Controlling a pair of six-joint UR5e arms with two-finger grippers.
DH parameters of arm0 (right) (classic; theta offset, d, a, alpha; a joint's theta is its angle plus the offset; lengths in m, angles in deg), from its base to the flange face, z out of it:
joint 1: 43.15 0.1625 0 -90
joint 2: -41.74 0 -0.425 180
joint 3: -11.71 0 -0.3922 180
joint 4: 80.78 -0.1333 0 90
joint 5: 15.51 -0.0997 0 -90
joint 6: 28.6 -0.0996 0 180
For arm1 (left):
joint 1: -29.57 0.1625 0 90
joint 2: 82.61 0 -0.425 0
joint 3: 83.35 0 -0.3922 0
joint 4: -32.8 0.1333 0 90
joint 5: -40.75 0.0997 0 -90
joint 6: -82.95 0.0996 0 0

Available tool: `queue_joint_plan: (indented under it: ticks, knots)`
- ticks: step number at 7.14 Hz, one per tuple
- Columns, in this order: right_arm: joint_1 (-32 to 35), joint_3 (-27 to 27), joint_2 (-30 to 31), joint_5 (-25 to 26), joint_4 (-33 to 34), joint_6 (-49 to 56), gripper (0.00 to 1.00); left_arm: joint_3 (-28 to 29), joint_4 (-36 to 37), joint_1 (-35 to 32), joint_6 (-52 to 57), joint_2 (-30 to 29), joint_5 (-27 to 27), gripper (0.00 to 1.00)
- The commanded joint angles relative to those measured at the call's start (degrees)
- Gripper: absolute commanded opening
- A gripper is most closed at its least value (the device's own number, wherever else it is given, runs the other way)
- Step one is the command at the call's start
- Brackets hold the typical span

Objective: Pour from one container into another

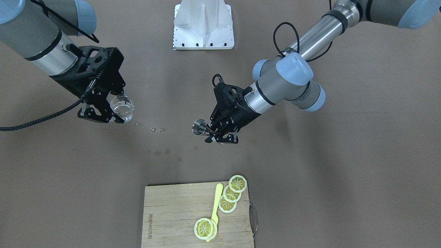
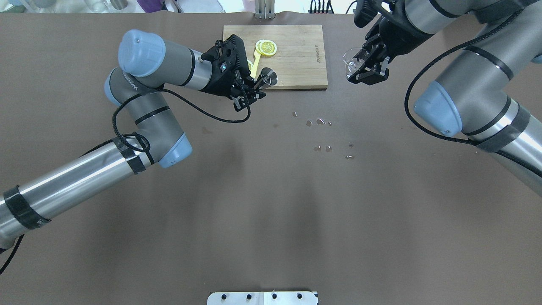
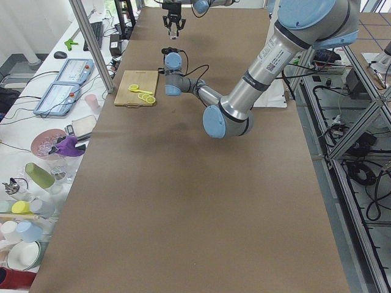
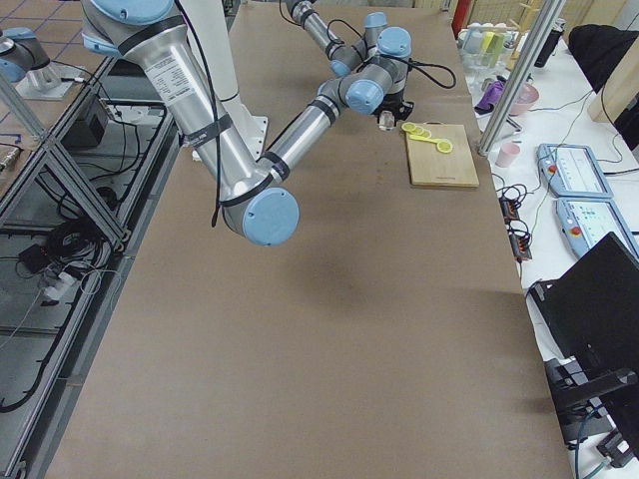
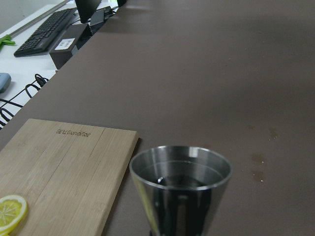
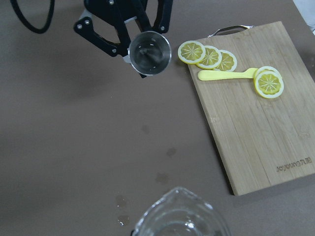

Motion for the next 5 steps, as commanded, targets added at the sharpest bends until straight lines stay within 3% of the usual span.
queue_joint_plan:
  ticks: [1,5]
  knots:
    - [-2.3,0.2,-1.6,1.5,4.1,-0.1,0.0,2.9,-1.4,-0.5,1.5,-2.0,-3.3,0.0]
    - [-4.3,-0.2,-3.3,3.8,7.3,-0.1,0.0,4.3,-5.2,3.6,0.7,-4.6,-1.4,0.0]
